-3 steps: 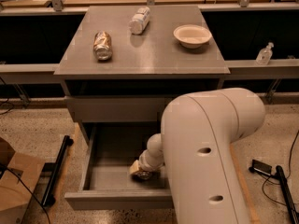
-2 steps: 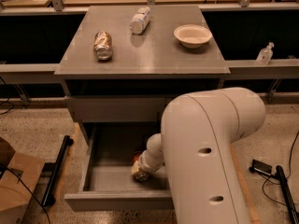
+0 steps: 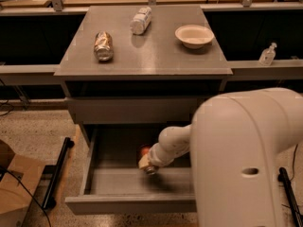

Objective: Pick coke can from middle drawer and place on counter

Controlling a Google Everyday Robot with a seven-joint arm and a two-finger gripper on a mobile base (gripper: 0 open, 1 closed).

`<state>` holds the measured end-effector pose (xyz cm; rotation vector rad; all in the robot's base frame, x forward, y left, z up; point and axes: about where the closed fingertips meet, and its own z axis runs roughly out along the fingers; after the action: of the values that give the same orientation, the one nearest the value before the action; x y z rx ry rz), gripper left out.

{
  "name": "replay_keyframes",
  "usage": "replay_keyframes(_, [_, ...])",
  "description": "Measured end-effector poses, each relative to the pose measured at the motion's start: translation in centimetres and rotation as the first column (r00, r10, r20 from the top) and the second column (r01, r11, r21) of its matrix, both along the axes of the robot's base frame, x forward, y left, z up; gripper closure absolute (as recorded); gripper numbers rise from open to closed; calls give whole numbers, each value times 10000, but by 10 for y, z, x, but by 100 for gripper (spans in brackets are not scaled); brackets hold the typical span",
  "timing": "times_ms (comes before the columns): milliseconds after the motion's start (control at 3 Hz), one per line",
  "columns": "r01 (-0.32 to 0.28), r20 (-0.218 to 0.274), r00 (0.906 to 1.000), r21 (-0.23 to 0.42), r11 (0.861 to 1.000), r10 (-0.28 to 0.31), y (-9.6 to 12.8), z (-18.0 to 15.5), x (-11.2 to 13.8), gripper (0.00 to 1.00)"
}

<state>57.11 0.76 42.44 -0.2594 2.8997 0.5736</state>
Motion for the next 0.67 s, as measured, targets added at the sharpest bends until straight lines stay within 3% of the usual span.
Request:
replay_keyframes(333, [-774, 404, 9964, 749, 9942, 745, -14, 59, 4, 100])
replay_keyframes(667, [-2017, 325, 9794, 1370, 9698, 1992, -23, 98, -22, 100])
